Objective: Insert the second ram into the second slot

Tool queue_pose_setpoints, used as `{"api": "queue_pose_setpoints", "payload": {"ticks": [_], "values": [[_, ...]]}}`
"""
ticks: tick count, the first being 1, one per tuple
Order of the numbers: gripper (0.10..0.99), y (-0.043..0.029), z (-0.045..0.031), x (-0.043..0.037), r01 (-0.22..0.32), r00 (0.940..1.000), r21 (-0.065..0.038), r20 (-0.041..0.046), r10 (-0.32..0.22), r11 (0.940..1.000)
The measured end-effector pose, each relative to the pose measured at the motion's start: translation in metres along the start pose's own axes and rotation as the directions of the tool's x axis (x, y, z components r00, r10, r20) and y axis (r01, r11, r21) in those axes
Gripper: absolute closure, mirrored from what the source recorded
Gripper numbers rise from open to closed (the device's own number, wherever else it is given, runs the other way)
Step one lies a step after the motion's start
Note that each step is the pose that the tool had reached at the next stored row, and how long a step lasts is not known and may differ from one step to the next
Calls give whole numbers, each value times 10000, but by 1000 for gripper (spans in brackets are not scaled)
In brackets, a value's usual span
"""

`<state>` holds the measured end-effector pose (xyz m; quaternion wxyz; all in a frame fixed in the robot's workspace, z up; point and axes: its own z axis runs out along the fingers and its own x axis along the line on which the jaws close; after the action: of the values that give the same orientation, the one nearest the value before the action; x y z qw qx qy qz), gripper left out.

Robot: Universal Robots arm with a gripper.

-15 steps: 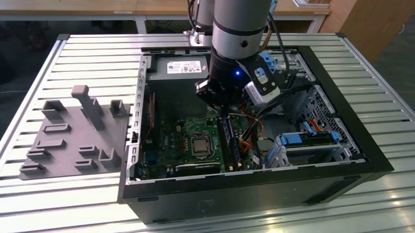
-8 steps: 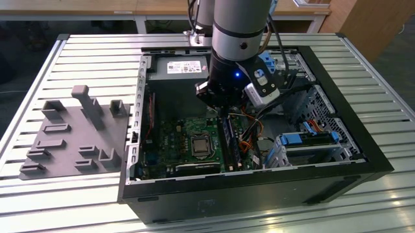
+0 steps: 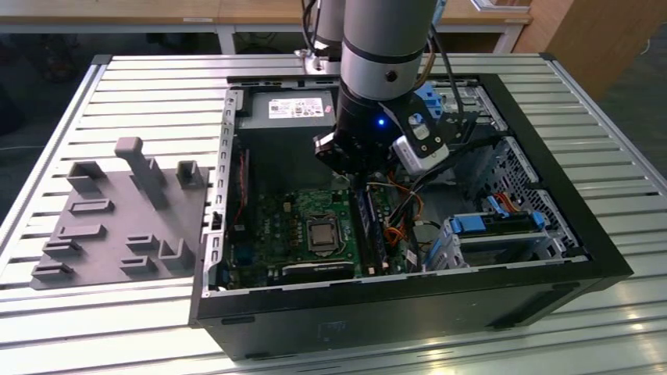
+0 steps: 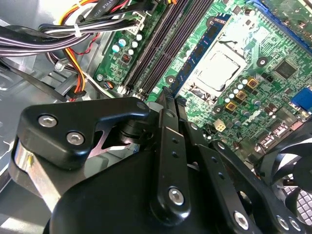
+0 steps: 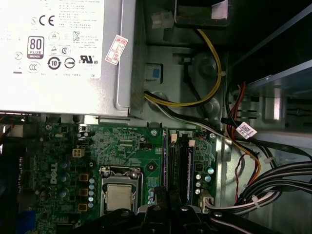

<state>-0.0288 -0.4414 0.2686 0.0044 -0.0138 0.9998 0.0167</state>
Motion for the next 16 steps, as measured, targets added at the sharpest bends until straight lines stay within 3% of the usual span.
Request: {"api": "queue_pose_setpoints", "payload": {"ticks": [16], "values": [[953,-13,70,1,0,10000,0,0,0,10000]]}}
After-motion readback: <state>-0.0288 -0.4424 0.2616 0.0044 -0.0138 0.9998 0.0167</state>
